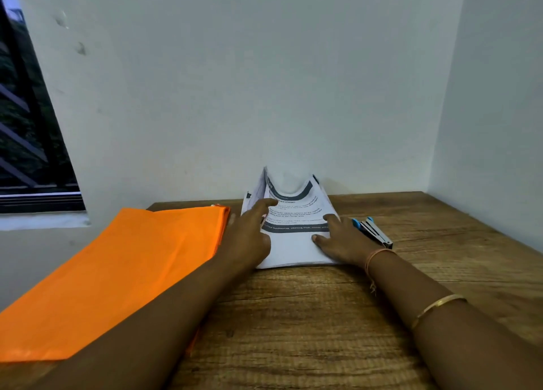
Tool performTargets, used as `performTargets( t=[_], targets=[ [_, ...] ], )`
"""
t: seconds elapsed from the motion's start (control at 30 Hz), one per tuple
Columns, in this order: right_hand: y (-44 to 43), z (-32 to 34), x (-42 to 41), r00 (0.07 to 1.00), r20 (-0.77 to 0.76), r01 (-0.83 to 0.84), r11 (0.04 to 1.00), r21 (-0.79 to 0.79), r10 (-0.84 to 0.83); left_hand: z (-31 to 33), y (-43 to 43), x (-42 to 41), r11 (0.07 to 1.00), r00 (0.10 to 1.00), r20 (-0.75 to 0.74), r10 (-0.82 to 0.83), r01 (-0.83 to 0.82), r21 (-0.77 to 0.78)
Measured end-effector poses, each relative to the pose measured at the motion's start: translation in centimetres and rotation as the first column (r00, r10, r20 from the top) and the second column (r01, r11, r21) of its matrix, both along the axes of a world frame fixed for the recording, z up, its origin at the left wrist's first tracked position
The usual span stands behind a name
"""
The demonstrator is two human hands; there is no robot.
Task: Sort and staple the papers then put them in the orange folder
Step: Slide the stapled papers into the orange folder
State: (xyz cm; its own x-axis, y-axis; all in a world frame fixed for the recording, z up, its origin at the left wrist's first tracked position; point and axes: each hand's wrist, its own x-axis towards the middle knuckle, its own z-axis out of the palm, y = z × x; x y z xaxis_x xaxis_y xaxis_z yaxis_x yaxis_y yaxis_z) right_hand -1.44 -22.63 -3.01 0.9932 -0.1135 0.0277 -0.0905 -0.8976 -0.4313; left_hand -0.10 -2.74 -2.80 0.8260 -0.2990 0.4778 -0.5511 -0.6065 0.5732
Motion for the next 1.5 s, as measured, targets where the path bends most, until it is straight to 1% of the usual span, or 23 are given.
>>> performTargets(
  t=[0.1,0.2,0.27,0.33,0.37,0.43,0.47,0.5,0.53,0.6,0.63,0.7,0.77,0.87,0.93,0.97,1.03,1.13,1.2,1.27,1.33,1.4,1.5],
  targets=[
    [0.0,-0.1,0.1,1.000,-0.009,-0.003,1.000,-0.023,0.003,0.2,0.4,0.1,0.995,0.990,-0.119,-0.072,0.063,-0.079],
    [-0.1,-0.3,0.3,1.000,-0.011,-0.005,0.999,-0.035,0.004,0.5,0.4,0.1,0.991,0.988,-0.128,-0.090,0.075,-0.113],
    [-0.1,-0.4,0.5,1.000,-0.015,-0.002,0.999,-0.045,0.001,0.7,0.5,0.1,0.982,0.994,-0.080,-0.068,0.053,-0.179],
    [0.0,-0.5,0.6,1.000,-0.020,0.004,0.998,-0.061,-0.005,1.0,0.6,0.3,0.954,0.999,-0.030,-0.029,0.019,-0.299],
    [0.0,-0.5,0.6,1.000,-0.024,0.007,0.998,-0.065,-0.008,1.2,0.7,0.3,0.935,0.999,-0.043,-0.001,-0.014,-0.354],
    [0.0,-0.5,0.7,0.999,-0.032,0.007,0.998,-0.068,-0.009,1.8,0.5,-0.2,0.871,0.982,-0.187,0.040,-0.126,-0.474],
    [0.0,-0.5,0.7,0.999,-0.035,0.005,0.998,-0.069,-0.007,2.0,0.5,-0.4,0.820,0.951,-0.307,0.027,-0.197,-0.538],
    [0.0,-0.5,0.7,0.999,-0.039,0.003,0.998,-0.067,-0.006,2.2,0.6,-0.6,0.756,0.898,-0.439,-0.038,-0.261,-0.601],
    [0.0,-0.5,0.7,0.999,-0.040,0.000,0.998,-0.066,-0.003,2.4,0.8,-0.6,0.696,0.820,-0.550,-0.158,-0.303,-0.651],
    [0.0,-0.5,0.6,0.999,-0.033,-0.008,0.998,-0.069,0.006,2.5,1.1,-0.7,0.630,0.652,-0.653,-0.385,-0.332,-0.702],
    [0.0,-0.4,0.6,0.999,-0.031,-0.012,0.997,-0.071,0.010,2.4,1.1,-0.6,0.619,0.601,-0.668,-0.439,-0.336,-0.709],
    [0.0,-0.3,0.5,1.000,-0.026,-0.019,0.998,-0.054,0.018,2.1,0.9,-0.3,0.648,0.584,-0.699,-0.412,-0.351,-0.675],
    [-0.1,0.0,0.5,1.000,0.012,-0.017,1.000,-0.006,0.017,1.9,0.7,0.0,0.691,0.610,-0.718,-0.335,-0.358,-0.627],
    [-0.3,0.5,0.3,0.980,0.196,-0.038,0.993,0.109,0.016,1.9,0.8,0.3,0.684,0.679,-0.673,-0.294,-0.342,-0.644],
    [-0.4,1.1,0.2,0.937,0.347,-0.066,0.953,0.296,-0.042,2.0,1.0,0.5,0.656,0.746,-0.597,-0.294,-0.296,-0.694],
    [-0.3,1.6,0.1,0.914,0.393,-0.080,0.907,0.414,-0.098,2.2,1.0,0.4,0.635,0.776,-0.555,-0.301,-0.271,-0.723],
    [-0.4,2.3,0.0,0.898,0.381,-0.072,0.779,0.622,-0.221,2.6,1.0,0.0,0.586,0.821,-0.465,-0.331,-0.208,-0.783],
    [-0.7,3.6,-0.6,0.911,0.293,-0.066,0.600,0.797,-0.289,2.8,1.0,-0.5,0.550,0.870,-0.335,-0.361,-0.092,-0.830],
    [-0.7,4.5,-1.3,0.905,0.325,-0.131,0.546,0.828,-0.276,2.8,1.1,-0.3,0.555,0.895,-0.268,-0.356,-0.028,-0.832],
    [-0.7,5.0,-1.6,0.870,0.404,-0.197,0.554,0.809,-0.281,2.8,1.2,-0.2,0.588,0.924,-0.214,-0.317,0.015,-0.808],
    [-0.5,5.2,-1.7,0.842,0.456,-0.237,0.562,0.792,-0.287,2.8,1.3,-0.1,0.653,0.959,-0.143,-0.246,0.055,-0.756],
    [-0.2,4.9,-1.8,0.844,0.475,-0.274,0.561,0.781,-0.250,2.7,1.4,-0.2,0.723,0.981,-0.086,-0.176,0.070,-0.688],
    [0.0,4.2,-1.8,0.868,0.463,-0.291,0.575,0.765,-0.177,2.4,1.4,-0.4,0.785,0.990,-0.057,-0.131,0.069,-0.615]
  ],
)
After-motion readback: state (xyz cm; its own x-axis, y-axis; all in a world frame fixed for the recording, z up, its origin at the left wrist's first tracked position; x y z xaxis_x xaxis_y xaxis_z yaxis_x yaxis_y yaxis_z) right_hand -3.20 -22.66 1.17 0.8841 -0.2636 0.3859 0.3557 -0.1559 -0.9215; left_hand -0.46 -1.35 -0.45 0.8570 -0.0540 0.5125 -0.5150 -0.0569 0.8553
